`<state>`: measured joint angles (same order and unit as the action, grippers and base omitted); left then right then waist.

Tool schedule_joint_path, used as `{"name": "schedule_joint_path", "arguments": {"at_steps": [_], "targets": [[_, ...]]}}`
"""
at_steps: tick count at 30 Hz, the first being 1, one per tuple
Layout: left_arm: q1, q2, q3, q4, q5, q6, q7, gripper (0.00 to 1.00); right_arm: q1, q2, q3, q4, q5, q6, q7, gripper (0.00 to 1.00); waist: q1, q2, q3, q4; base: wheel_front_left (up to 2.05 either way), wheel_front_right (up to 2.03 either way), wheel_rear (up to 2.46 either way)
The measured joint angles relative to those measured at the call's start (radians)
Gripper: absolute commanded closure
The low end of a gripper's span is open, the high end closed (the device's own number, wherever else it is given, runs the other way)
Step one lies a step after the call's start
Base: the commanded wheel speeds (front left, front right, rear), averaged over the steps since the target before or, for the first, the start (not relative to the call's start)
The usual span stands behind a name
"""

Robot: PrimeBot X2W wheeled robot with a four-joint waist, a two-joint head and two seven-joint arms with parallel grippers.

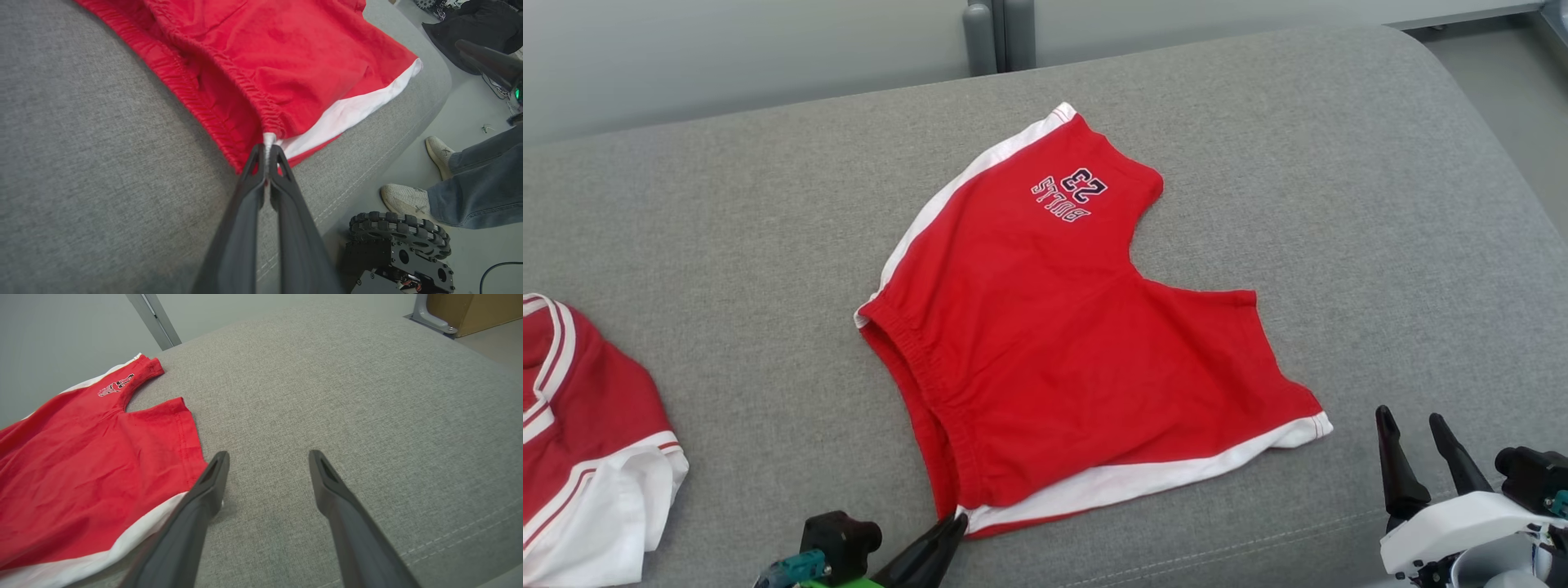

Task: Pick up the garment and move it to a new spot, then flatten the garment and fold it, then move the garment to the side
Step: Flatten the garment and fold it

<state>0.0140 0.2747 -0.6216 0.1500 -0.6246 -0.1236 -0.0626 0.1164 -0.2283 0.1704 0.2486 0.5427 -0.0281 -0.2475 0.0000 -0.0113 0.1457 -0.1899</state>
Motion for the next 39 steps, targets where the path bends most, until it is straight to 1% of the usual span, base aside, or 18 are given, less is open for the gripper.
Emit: {"name": "schedule_joint_path", "arguments": {"at_steps": [4,9,11,12,13,14,16,17,18,19,23,29,32,34,37,39], "targets": [[0.015,0.030,-0.014,-0.046,-0.038,0.000,-0.001,1.00,0.000,-0.001,0.004,0.001,-0.007,0.001,0.000,0.00,0.0000,0.0000,-0.002,0.012,0.00,0.00,0.00],[0.026,0.076,-0.025,-0.072,-0.049,-0.001,-0.002,1.00,0.011,-0.003,0.006,0.002,-0.009,0.002,0.000,0.00,0.0000,0.0000,0.000,0.020,0.00,0.00,0.00],[0.037,0.081,-0.026,-0.081,-0.067,-0.001,-0.006,1.00,0.012,-0.002,0.006,0.001,-0.009,0.005,0.000,0.00,0.0000,0.0000,0.003,0.023,0.00,0.00,0.00],[0.039,0.081,-0.027,-0.086,-0.073,-0.001,-0.006,0.97,0.013,-0.002,0.003,0.000,-0.009,0.005,0.000,0.00,0.0000,0.0000,0.005,0.023,0.00,0.00,0.00],[0.039,0.081,-0.028,-0.086,-0.076,-0.001,-0.009,0.86,0.013,-0.003,0.003,0.000,-0.010,0.005,0.000,0.00,0.0000,0.0000,0.008,0.024,0.00,0.00,0.00],[0.042,0.081,-0.027,-0.084,-0.079,-0.001,-0.012,0.68,0.013,-0.003,0.004,0.001,-0.013,0.006,0.000,0.00,0.0000,0.0000,0.010,0.025,0.00,0.00,0.00],[0.043,0.081,-0.026,-0.081,-0.091,-0.001,-0.017,0.56,0.013,-0.002,0.004,0.001,-0.016,0.009,0.000,0.00,0.0000,0.0000,0.012,0.027,0.00,0.00,0.00],[0.043,0.081,-0.026,-0.079,-0.093,-0.001,-0.019,0.51,0.013,-0.002,0.004,0.001,-0.016,0.009,0.000,0.00,0.0000,0.0000,0.014,0.027,0.00,0.00,0.00],[0.044,0.081,-0.026,-0.076,-0.094,-0.001,-0.019,0.04,0.013,-0.002,0.004,0.001,-0.017,0.009,0.000,0.00,0.0000,0.0000,0.015,0.027,0.00,0.00,0.00],[0.044,0.081,-0.025,-0.073,-0.094,-0.001,-0.021,0.00,0.013,-0.002,0.004,0.000,-0.017,0.009,0.000,0.00,0.0000,0.0000,0.016,0.027,0.00,0.00,0.00],[0.048,0.081,-0.009,-0.060,-0.094,-0.001,-0.029,0.00,0.012,-0.006,-0.002,-0.008,-0.033,0.009,0.000,0.00,0.0000,0.0000,0.018,0.027,0.00,0.00,0.00],[0.056,0.081,0.049,-0.055,-0.115,0.003,-0.065,0.00,0.009,-0.013,-0.017,-0.037,-0.060,0.009,0.000,0.00,0.0000,0.0000,0.016,0.025,0.00,0.00,0.00],[0.070,0.079,0.075,-0.050,-0.122,0.024,-0.086,0.00,0.009,-0.014,-0.034,-0.051,-0.066,0.007,0.000,0.00,0.0000,0.0000,0.010,0.025,0.00,0.00,0.00],[0.073,0.076,0.089,-0.051,-0.122,0.037,-0.108,0.00,0.010,-0.017,-0.042,-0.063,-0.077,0.000,0.000,0.00,0.0000,0.0000,0.006,0.029,0.00,0.00,0.00],[0.073,0.071,0.109,-0.057,-0.115,0.046,-0.133,0.00,0.010,-0.020,-0.055,-0.081,-0.091,-0.002,0.000,0.00,0.0000,0.0000,-0.001,0.037,0.00,0.00,0.00],[0.070,0.067,0.116,-0.060,-0.105,0.055,-0.142,0.00,0.011,-0.027,-0.061,-0.089,-0.114,-0.009,0.000,0.00,0.0000,0.0000,-0.006,0.047,0.00,0.00,0.00]]}}
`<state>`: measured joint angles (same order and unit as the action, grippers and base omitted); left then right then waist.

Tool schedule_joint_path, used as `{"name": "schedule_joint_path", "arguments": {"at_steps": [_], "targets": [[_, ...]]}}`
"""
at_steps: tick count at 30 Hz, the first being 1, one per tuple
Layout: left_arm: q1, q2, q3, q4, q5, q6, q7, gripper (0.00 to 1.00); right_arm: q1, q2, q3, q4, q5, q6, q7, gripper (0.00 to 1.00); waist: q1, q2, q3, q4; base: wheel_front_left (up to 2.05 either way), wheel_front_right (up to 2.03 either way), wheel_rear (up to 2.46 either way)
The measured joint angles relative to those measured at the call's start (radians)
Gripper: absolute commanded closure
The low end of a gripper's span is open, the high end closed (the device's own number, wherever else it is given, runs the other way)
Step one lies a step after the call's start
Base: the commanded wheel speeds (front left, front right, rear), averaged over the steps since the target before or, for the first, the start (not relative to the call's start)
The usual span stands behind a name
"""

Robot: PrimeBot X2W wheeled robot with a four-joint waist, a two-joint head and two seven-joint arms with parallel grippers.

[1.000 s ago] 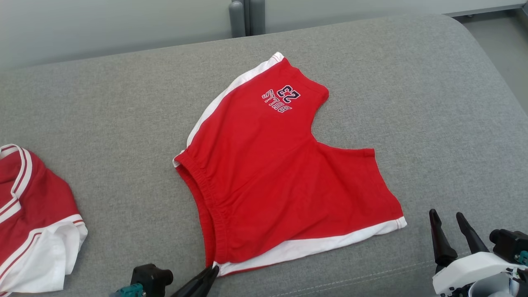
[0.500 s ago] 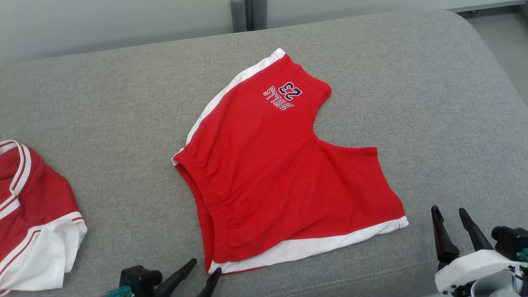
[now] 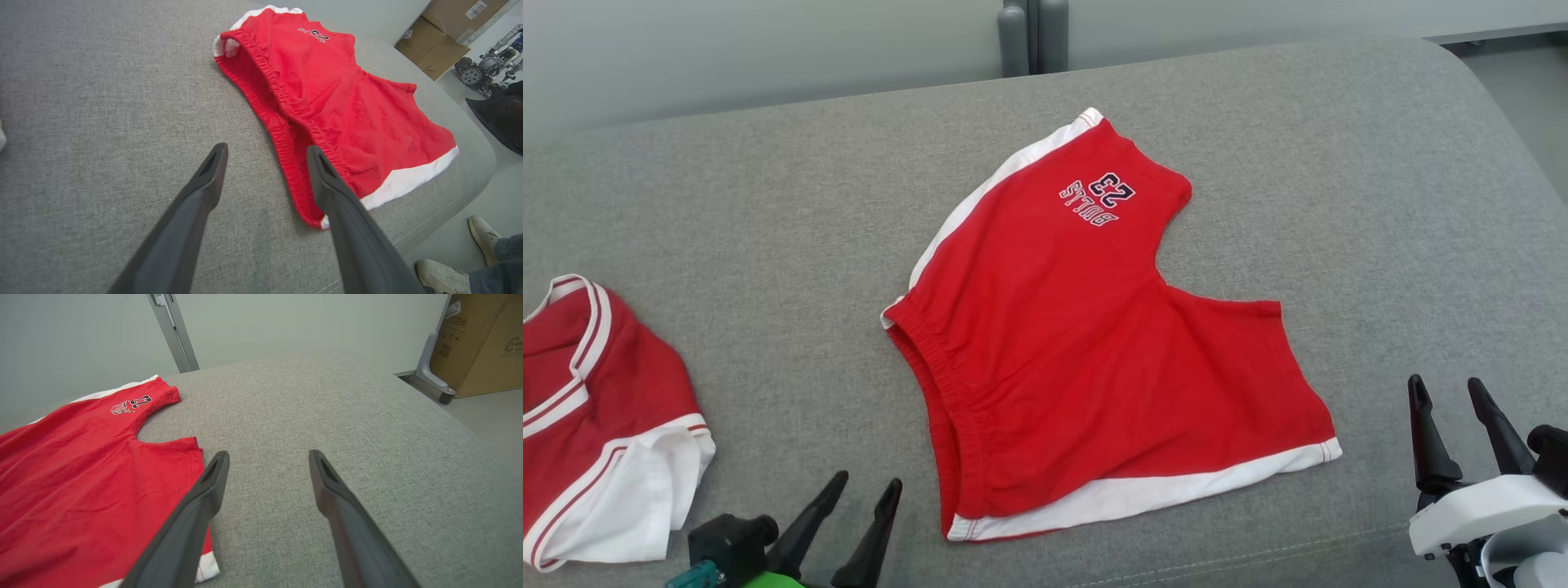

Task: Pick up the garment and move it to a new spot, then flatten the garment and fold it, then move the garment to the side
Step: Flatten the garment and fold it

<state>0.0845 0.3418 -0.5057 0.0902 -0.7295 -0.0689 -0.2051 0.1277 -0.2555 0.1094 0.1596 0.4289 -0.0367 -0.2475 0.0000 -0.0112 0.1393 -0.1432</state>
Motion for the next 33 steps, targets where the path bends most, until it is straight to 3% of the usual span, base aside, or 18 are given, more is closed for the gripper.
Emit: {"name": "schedule_joint_path", "arguments": {"at_steps": [6,14,24,33], "targets": [[-0.041,-0.011,0.059,-0.001,0.024,0.041,-0.028,0.00,0.000,-0.005,-0.003,-0.038,-0.053,0.000,-0.002,0.00,0.0000,0.0000,-0.019,0.036,0.00,0.00,0.00],[-0.053,-0.031,0.081,0.005,0.050,0.063,-0.035,0.00,-0.029,0.011,0.008,-0.105,-0.113,-0.001,-0.005,0.00,0.0000,0.0000,-0.058,0.075,0.00,0.00,0.00],[-0.108,-0.083,0.092,0.072,0.076,0.095,-0.043,0.00,-0.038,0.040,0.071,-0.073,-0.154,0.009,-0.005,0.00,0.0000,0.0000,-0.086,0.108,0.00,0.00,0.00],[-0.107,-0.106,0.080,0.109,0.115,0.095,-0.044,0.00,-0.039,0.064,0.081,-0.030,-0.176,0.010,-0.005,0.00,0.0000,0.0000,-0.116,0.117,0.00,0.00,0.00]]}}
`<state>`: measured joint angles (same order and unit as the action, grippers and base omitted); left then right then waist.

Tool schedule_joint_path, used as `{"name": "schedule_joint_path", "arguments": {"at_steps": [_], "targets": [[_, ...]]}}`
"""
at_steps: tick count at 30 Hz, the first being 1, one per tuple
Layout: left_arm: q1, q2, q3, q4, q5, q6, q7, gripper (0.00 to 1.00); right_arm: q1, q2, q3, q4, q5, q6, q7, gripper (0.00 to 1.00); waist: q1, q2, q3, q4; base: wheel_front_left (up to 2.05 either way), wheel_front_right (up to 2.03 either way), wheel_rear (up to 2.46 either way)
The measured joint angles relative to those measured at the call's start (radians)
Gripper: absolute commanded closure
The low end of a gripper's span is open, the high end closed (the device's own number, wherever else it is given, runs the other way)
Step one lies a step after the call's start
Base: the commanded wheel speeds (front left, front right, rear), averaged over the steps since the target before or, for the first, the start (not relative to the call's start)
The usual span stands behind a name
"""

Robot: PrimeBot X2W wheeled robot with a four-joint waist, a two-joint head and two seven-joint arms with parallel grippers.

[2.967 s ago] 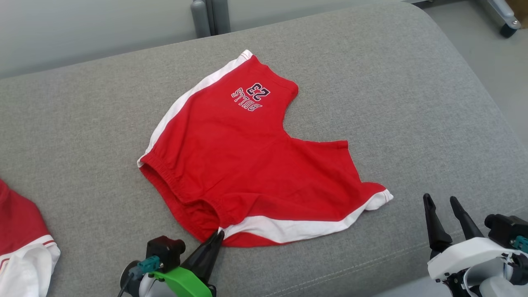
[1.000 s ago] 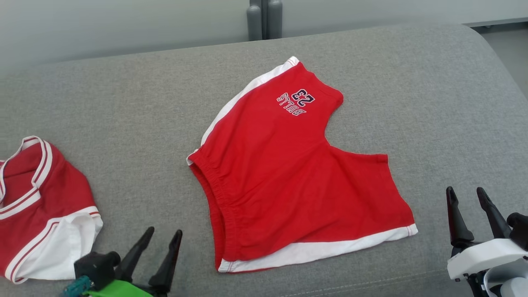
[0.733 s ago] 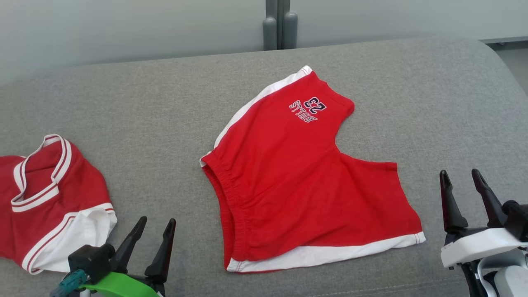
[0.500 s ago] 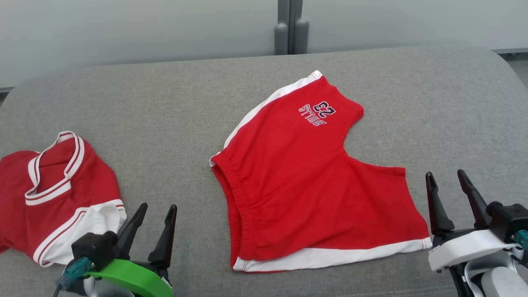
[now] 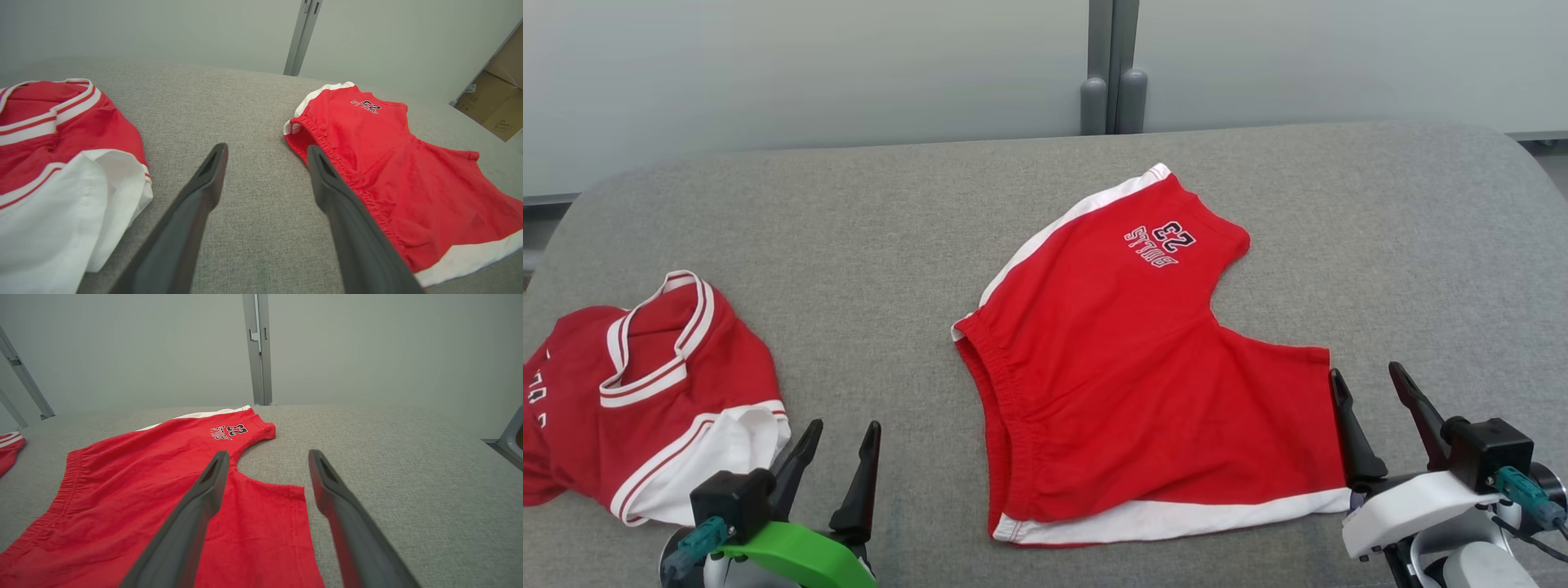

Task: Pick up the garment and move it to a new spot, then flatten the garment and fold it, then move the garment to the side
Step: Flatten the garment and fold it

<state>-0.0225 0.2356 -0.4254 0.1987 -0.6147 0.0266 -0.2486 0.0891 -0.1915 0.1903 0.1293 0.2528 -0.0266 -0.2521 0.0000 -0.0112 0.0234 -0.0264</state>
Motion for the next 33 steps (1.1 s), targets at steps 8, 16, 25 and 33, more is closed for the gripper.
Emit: {"name": "schedule_joint_path", "arguments": {"at_steps": [8,16,25,33], "targets": [[0.002,-0.006,0.030,0.012,0.014,0.000,0.000,0.00,-0.021,0.004,-0.007,0.024,-0.009,0.000,0.000,0.00,0.0000,0.0000,-0.012,0.006,0.00,0.00,0.00],[0.004,-0.029,0.061,0.012,0.036,0.000,0.000,0.00,-0.023,0.010,-0.011,0.041,-0.016,0.009,0.000,0.00,0.0000,0.0000,-0.024,-0.001,0.00,0.00,0.00],[0.022,-0.031,0.081,0.013,0.056,-0.008,0.000,0.00,-0.023,0.018,-0.021,0.045,-0.018,0.011,0.000,0.00,0.0000,0.0000,-0.027,-0.014,0.00,0.00,0.00],[0.024,-0.043,0.101,0.014,0.073,-0.018,0.000,0.00,-0.023,0.028,-0.028,0.049,-0.022,0.017,0.000,0.00,0.0000,0.0000,-0.024,-0.017,0.00,0.00,0.00]]}}
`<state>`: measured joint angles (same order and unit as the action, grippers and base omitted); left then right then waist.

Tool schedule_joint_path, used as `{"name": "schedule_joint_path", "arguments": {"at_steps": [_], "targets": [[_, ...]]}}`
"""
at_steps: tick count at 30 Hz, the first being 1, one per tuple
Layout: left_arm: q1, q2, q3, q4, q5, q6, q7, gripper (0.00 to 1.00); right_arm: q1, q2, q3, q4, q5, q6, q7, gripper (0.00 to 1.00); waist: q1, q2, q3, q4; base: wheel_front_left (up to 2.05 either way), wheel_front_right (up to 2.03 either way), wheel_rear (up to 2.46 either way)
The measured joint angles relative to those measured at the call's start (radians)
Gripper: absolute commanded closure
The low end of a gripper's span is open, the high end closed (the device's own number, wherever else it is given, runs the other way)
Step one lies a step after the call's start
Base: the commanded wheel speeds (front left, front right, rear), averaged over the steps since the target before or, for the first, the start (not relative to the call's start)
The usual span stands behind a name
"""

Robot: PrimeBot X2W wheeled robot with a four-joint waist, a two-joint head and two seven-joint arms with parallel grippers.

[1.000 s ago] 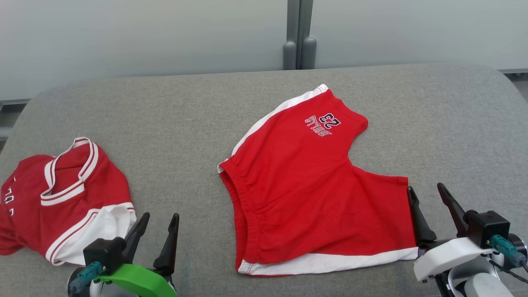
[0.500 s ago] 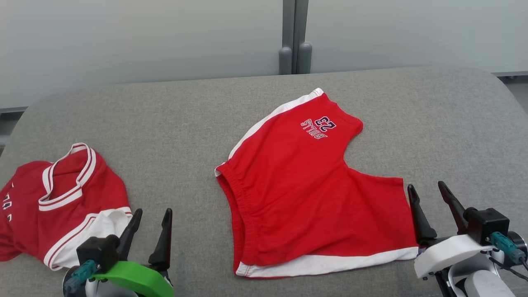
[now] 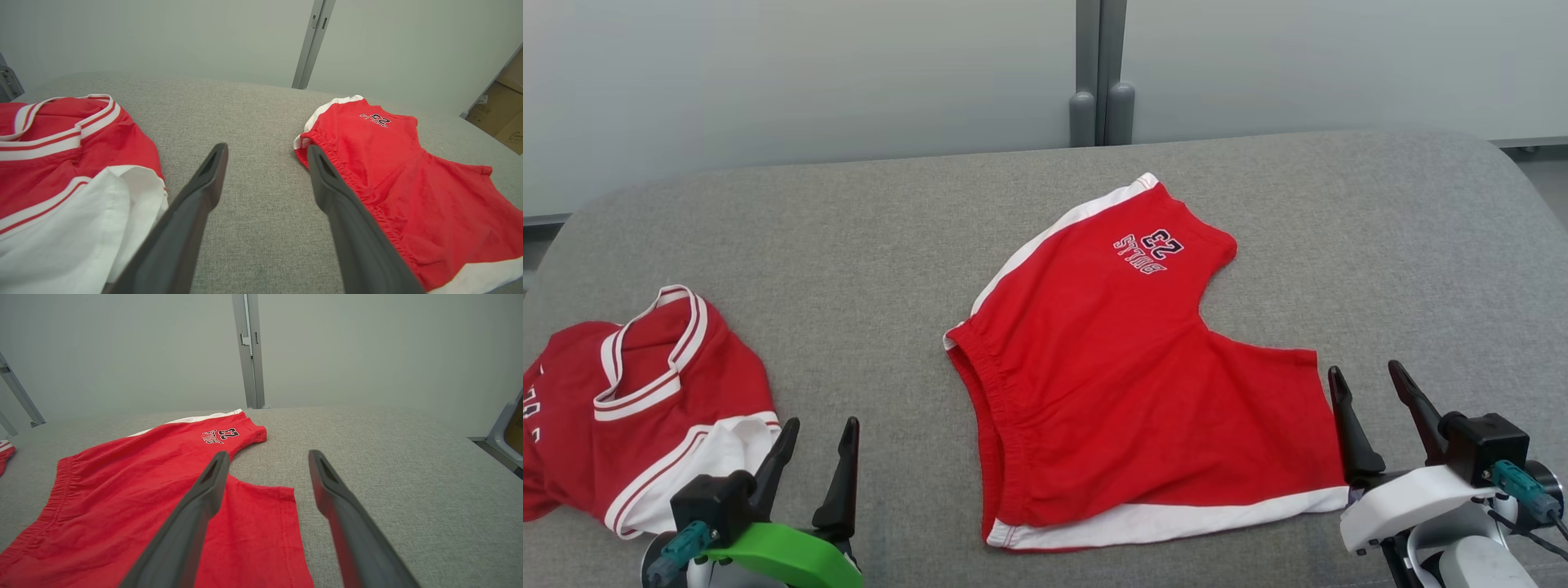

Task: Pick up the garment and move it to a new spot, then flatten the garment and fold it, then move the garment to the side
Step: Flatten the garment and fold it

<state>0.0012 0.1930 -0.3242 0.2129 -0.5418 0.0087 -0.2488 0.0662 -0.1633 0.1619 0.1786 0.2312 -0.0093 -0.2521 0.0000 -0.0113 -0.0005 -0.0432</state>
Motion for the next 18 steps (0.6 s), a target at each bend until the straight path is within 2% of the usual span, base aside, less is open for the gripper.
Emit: {"name": "schedule_joint_path", "arguments": {"at_steps": [12,16,18], "targets": [[0.001,-0.017,0.005,0.000,0.017,-0.021,0.000,0.00,0.000,0.006,-0.012,0.009,-0.004,0.009,0.000,0.00,0.0000,0.0000,0.009,0.000,0.00,0.00,0.00],[0.016,-0.032,-0.028,-0.002,0.011,-0.050,0.000,0.00,0.012,0.004,-0.014,0.033,-0.004,0.018,0.000,0.00,0.0000,0.0000,0.022,0.000,0.00,0.00,0.00],[0.031,-0.042,-0.071,-0.001,0.007,-0.082,0.000,0.00,0.028,0.003,-0.012,0.047,-0.003,0.021,0.000,0.00,0.0000,0.0000,0.030,-0.002,0.00,0.00,0.00]]}}
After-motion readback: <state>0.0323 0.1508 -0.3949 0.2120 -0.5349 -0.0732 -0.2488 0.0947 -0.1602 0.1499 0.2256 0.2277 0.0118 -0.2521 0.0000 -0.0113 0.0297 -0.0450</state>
